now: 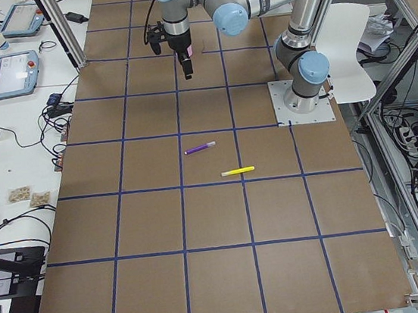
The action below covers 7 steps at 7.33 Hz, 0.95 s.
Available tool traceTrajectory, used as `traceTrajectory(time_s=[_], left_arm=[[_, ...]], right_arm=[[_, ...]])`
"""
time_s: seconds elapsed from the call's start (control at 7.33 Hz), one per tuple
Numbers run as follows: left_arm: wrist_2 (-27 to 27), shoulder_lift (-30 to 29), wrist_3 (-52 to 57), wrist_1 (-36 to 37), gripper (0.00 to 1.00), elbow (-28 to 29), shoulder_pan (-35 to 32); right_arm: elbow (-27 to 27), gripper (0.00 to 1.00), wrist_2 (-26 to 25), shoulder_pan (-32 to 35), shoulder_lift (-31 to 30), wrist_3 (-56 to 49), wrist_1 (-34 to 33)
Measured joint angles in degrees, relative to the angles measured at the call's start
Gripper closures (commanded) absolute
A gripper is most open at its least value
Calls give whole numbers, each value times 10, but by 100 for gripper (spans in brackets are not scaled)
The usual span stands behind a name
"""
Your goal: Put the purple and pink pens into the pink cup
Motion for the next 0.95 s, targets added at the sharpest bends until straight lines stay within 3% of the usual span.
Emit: traceTrajectory(time_s=[0.41,0.82,0.95], left_arm=[[-1,-29,31,27,0,-2,34],[0,-65,35,61,0,-3,56],[1,-79,40,77,0,-6,66]], right_arm=[[25,6,21,-26,83,-275,-20],[53,5,20,-37,111,-344,-50],[83,7,18,-43,112,-346,-94]])
